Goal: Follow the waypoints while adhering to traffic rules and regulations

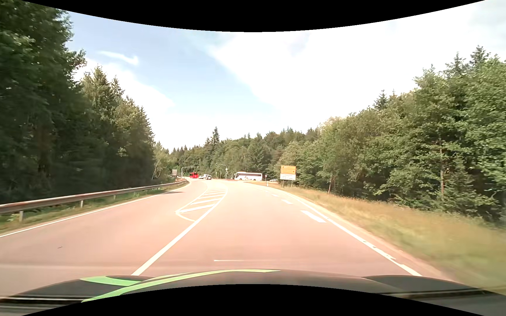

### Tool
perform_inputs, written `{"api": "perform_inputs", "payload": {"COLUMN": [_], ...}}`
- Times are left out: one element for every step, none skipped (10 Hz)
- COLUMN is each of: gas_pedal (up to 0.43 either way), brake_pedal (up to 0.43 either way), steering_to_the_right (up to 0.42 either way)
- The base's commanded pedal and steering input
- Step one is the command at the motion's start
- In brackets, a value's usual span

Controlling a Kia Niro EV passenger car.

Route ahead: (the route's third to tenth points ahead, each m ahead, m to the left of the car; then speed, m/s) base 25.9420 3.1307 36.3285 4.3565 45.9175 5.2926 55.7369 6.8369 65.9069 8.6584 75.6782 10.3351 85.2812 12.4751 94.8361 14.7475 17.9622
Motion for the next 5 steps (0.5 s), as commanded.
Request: {"api": "perform_inputs", "payload": {"gas_pedal": [0.000, 0.000, 0.000, 0.000, 0.000], "brake_pedal": [0.000, 0.000, 0.000, 0.000, 0.000], "steering_to_the_right": [-0.007, -0.007, -0.008, -0.008, -0.009]}}
